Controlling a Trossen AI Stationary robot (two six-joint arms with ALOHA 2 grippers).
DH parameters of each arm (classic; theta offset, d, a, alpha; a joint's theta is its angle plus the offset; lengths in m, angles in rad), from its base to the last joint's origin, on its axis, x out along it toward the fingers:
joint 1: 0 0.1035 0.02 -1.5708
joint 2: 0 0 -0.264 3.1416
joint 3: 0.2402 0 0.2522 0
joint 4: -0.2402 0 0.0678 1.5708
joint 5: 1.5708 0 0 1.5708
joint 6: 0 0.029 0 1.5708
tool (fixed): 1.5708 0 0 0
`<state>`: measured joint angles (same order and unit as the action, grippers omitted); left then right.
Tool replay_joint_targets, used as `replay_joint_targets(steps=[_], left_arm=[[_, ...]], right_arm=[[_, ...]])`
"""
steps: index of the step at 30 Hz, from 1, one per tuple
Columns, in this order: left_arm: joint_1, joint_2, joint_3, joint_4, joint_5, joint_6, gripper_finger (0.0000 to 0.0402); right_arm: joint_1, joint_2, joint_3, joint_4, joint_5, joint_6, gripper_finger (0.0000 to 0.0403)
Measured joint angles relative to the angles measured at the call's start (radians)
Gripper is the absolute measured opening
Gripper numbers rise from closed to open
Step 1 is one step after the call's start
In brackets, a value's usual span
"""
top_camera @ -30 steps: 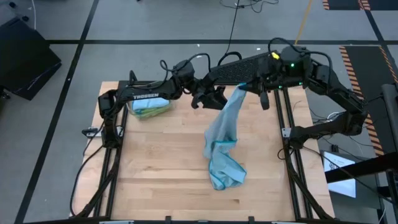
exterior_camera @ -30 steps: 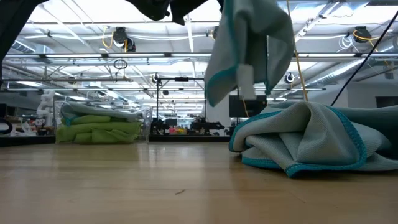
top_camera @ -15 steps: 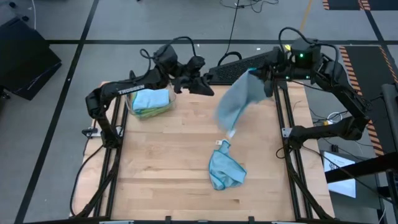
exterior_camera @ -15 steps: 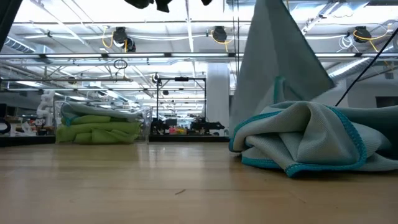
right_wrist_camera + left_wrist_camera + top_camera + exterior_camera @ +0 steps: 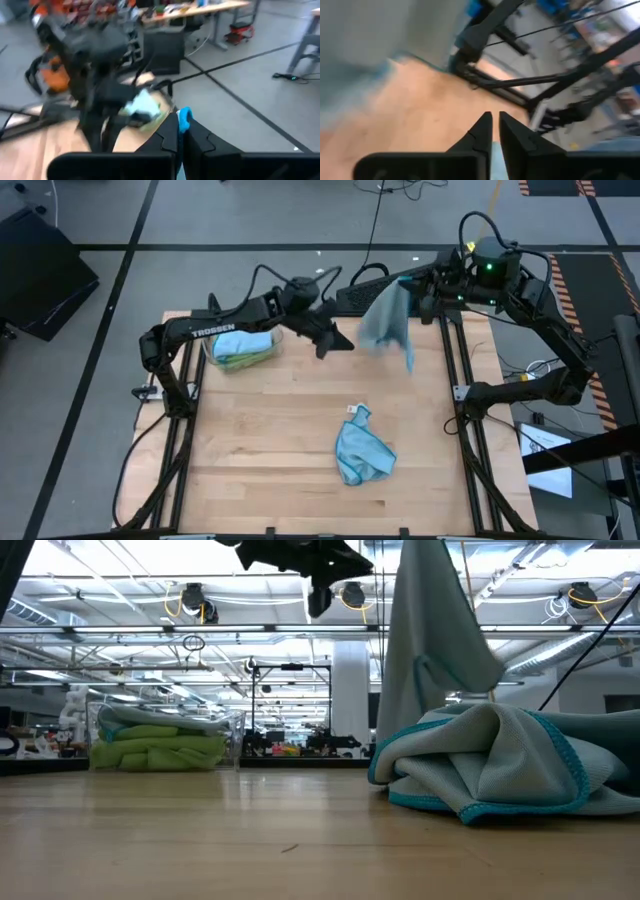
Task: Fold microfiber towels
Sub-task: Fold the left blue microfiber cloth
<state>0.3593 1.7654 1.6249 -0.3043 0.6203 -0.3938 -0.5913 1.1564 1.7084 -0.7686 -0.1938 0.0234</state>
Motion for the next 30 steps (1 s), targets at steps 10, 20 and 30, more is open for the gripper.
replay_joint_targets(steps=[10,20,30], left_arm=[[-0.102,-0.001,-0.153,0.036,-0.312,-0.161,0.0168],[-0.22,0.0,-0.541,0.409,-0.341,-0.344,0.0199],[-0.159,-0.139,-0.489,0.468,-0.436,-0.401,0.0145]], right_arm=[[-0.034,0.003,0.0,0.18,0.009,0.172,0.0],[-0.042,0.002,0.0,0.368,-0.072,0.251,0.0],[-0.048,-0.02,0.0,0.244,-0.523,0.35,0.0]])
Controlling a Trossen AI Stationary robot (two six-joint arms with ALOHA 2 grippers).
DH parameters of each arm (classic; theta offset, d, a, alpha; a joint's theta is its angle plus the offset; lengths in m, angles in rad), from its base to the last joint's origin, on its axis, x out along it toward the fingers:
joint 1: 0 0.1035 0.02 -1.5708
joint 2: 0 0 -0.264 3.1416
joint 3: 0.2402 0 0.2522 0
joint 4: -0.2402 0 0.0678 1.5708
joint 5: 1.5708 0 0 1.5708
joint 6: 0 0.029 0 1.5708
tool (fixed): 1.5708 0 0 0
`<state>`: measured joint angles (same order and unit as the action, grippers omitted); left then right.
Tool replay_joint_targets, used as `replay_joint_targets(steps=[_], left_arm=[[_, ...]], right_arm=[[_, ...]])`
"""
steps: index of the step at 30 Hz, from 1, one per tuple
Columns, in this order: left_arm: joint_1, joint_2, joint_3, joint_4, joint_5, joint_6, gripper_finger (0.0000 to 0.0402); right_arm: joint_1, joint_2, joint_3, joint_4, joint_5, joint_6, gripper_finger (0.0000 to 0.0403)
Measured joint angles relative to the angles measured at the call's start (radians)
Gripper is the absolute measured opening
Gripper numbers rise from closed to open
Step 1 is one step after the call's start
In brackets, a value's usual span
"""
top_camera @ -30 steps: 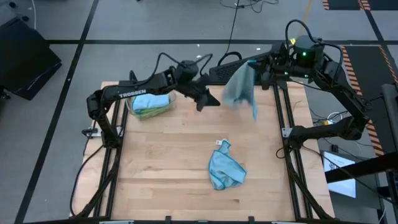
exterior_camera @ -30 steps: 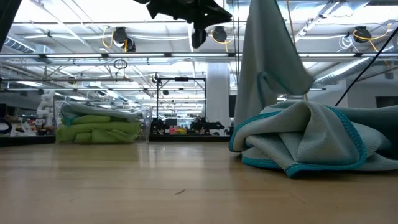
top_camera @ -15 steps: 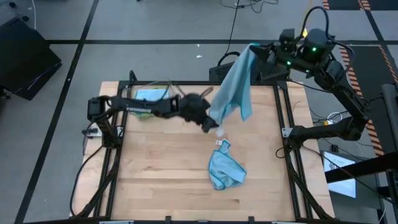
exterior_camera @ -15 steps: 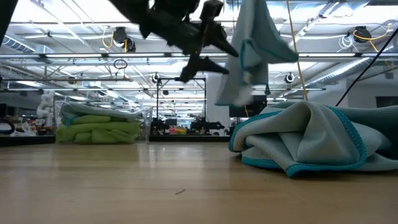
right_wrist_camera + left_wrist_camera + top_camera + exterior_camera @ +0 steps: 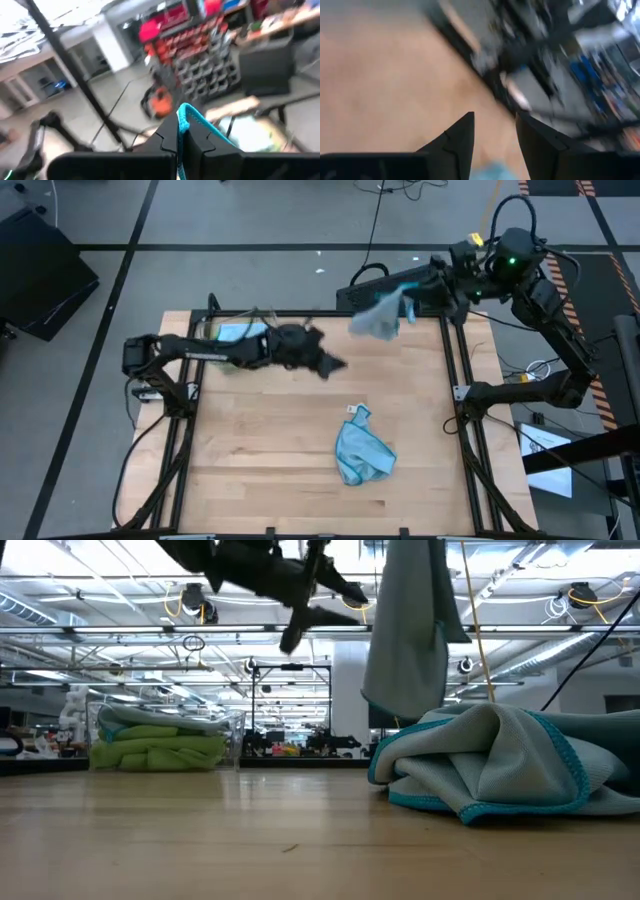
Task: Fold microfiber towels
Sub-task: Fold the left blue microfiber cloth
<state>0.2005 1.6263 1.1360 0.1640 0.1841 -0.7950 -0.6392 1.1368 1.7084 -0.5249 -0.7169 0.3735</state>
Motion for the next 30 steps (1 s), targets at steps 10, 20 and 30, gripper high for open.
replay_joint_targets(steps=[10,20,30], left_arm=[[0.142,0.036,0.402,-0.204,-0.024,0.262,0.0217],[0.126,0.377,0.727,-0.078,0.437,0.245,0.028],[0.03,0.507,0.846,-0.061,0.425,0.318,0.0123]], right_arm=[[0.017,-0.022,0.0,-0.427,-0.1,-0.306,0.0],[0.074,-0.023,0.0,-0.43,-0.174,-0.376,0.0],[0.021,-0.029,0.0,-0.429,0.124,-0.535,0.0]])
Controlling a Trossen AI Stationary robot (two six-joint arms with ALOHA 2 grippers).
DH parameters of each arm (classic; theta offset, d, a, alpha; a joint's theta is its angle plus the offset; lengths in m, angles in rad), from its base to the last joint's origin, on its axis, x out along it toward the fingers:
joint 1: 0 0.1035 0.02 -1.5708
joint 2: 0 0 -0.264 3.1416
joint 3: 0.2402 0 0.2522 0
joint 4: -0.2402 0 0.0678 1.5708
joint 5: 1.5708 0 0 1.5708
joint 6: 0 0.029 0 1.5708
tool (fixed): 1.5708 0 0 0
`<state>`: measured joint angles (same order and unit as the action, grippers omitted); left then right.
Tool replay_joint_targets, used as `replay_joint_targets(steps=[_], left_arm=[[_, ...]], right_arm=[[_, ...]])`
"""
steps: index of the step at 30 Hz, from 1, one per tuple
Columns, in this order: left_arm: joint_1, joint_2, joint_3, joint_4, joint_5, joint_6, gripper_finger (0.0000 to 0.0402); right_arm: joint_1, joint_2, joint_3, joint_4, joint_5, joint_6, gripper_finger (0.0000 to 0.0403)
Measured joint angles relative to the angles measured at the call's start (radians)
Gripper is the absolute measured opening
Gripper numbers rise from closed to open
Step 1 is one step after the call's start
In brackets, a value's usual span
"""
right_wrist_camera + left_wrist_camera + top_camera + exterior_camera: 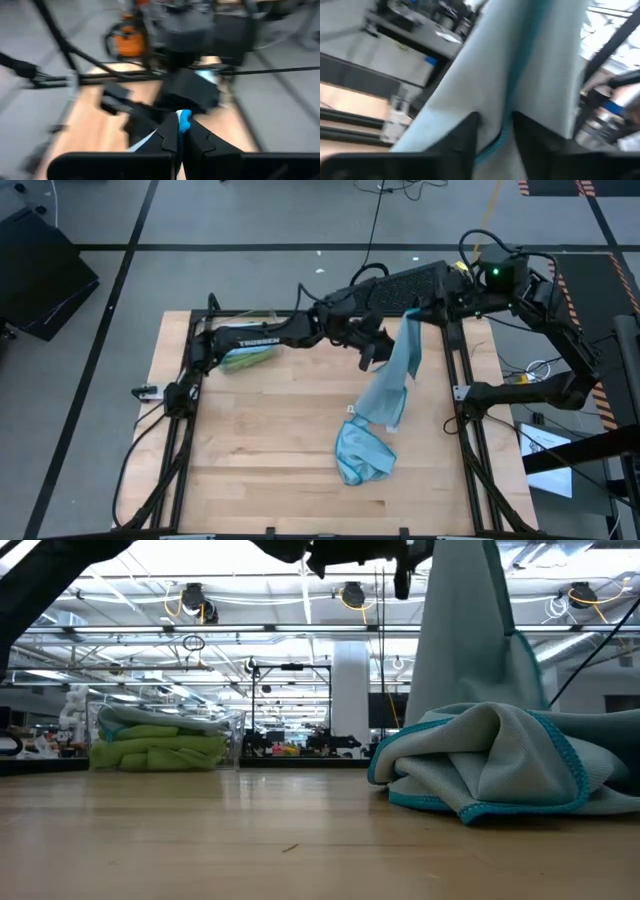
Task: Fold microfiber towels
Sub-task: Fold the left blue microfiber cloth
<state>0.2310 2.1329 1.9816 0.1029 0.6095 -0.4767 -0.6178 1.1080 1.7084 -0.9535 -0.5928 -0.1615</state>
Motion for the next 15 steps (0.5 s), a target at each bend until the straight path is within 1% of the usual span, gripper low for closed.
replay_joint_targets(steps=[3,4,8,10,12,13,15], left_arm=[[0.01,-0.017,0.0,-0.024,-0.083,0.023,0.0033],[0.02,-0.03,-0.001,-0.056,-0.118,0.028,0.0018],[0.081,-0.121,-0.001,-0.231,-0.356,0.12,0.001],[0.114,-0.18,0.0,-0.328,-0.505,0.169,0.0006],[0.14,-0.236,0.0,-0.4,-0.624,0.215,0.0007],[0.148,-0.263,0.0,-0.43,-0.662,0.239,0.0008],[0.156,-0.31,0.0,-0.474,-0.688,0.269,0.0009]], right_arm=[[-0.035,0.008,0.0,0.016,0.082,-0.061,0.0],[-0.047,0.013,0.0,0.028,0.097,-0.065,0.0],[-0.101,0.034,0.0,0.119,0.095,-0.029,0.0],[-0.124,0.052,0.0,0.176,0.095,0.025,0.0],[-0.148,0.081,0.0,0.223,0.097,0.092,0.0],[-0.159,0.096,0.0,0.247,0.097,0.133,0.0],[-0.172,0.123,0.0,0.269,0.096,0.212,0.0]])
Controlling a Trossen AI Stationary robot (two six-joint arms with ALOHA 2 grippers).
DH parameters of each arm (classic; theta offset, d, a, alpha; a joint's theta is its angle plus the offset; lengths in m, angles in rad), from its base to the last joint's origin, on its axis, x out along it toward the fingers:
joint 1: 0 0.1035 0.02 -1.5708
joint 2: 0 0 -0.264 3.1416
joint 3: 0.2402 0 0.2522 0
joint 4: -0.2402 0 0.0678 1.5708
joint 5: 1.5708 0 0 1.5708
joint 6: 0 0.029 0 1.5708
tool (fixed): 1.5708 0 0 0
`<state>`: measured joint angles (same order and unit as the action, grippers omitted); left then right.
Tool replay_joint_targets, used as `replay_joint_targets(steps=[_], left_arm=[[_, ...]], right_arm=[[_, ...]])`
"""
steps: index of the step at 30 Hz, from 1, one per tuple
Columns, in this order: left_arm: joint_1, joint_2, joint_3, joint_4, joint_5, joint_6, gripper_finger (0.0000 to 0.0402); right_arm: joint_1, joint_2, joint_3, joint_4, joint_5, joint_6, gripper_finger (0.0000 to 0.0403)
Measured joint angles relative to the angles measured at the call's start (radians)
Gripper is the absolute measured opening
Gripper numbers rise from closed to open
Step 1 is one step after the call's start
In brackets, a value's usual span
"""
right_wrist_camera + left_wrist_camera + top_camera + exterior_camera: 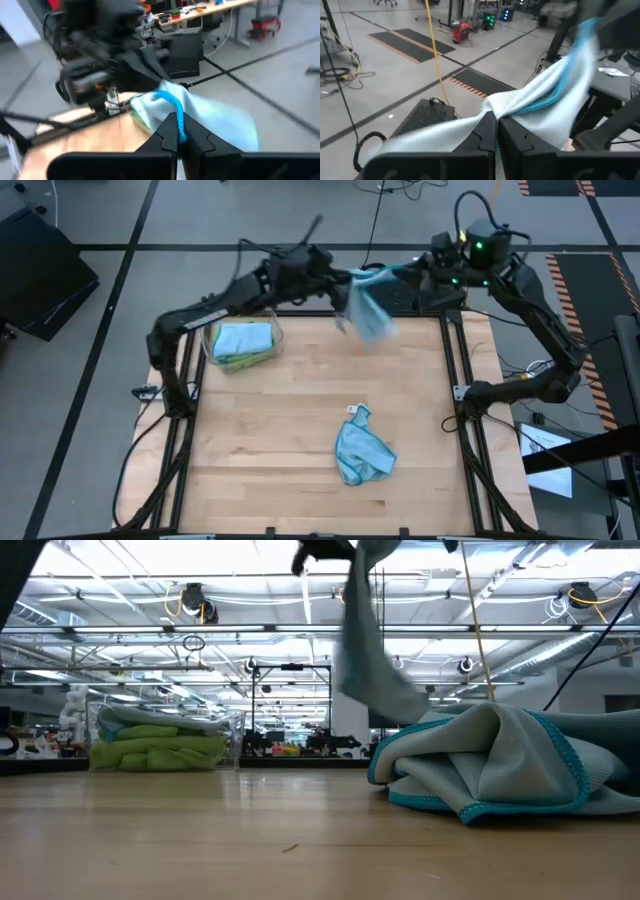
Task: Fold microfiber towels
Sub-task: Fold the left blue microfiber cloth
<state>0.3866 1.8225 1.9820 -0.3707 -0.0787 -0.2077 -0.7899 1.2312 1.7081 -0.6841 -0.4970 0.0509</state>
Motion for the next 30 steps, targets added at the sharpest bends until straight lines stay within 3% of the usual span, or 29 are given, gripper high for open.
replay_joint_targets(steps=[3,7,11,15,18,21,25,30], left_arm=[[-0.02,-0.04,0.0,-0.063,0.017,-0.026,0.001],[-0.118,-0.029,-0.002,-0.212,0.037,-0.078,0.0035],[-0.216,0.009,-0.065,-0.383,-0.085,-0.16,0.0108],[-0.252,0.009,-0.194,-0.437,-0.219,-0.265,0.0199],[-0.259,0.009,-0.331,-0.384,-0.246,-0.319,0.0249],[-0.258,0.011,-0.5,-0.19,-0.228,-0.37,0.0275],[-0.258,0.011,-0.656,0.101,-0.166,-0.435,0.0271],[-0.266,0.011,-0.7,0.311,-0.185,-0.383,0.0239]], right_arm=[[-0.002,0.028,0.0,-0.022,-0.01,0.047,0.0],[0.005,0.04,-0.014,-0.109,-0.025,-0.048,0.0],[0.006,0.043,-0.047,-0.147,-0.009,-0.125,0.0],[0.003,0.038,-0.082,-0.148,0.026,-0.184,0.0],[0.003,0.039,-0.105,-0.148,0.026,-0.215,0.0],[0.004,0.039,-0.132,-0.143,0.026,-0.223,0.0],[0.004,0.039,-0.157,-0.145,0.026,-0.221,0.0],[0.004,0.039,-0.158,-0.092,0.029,-0.208,0.0]])
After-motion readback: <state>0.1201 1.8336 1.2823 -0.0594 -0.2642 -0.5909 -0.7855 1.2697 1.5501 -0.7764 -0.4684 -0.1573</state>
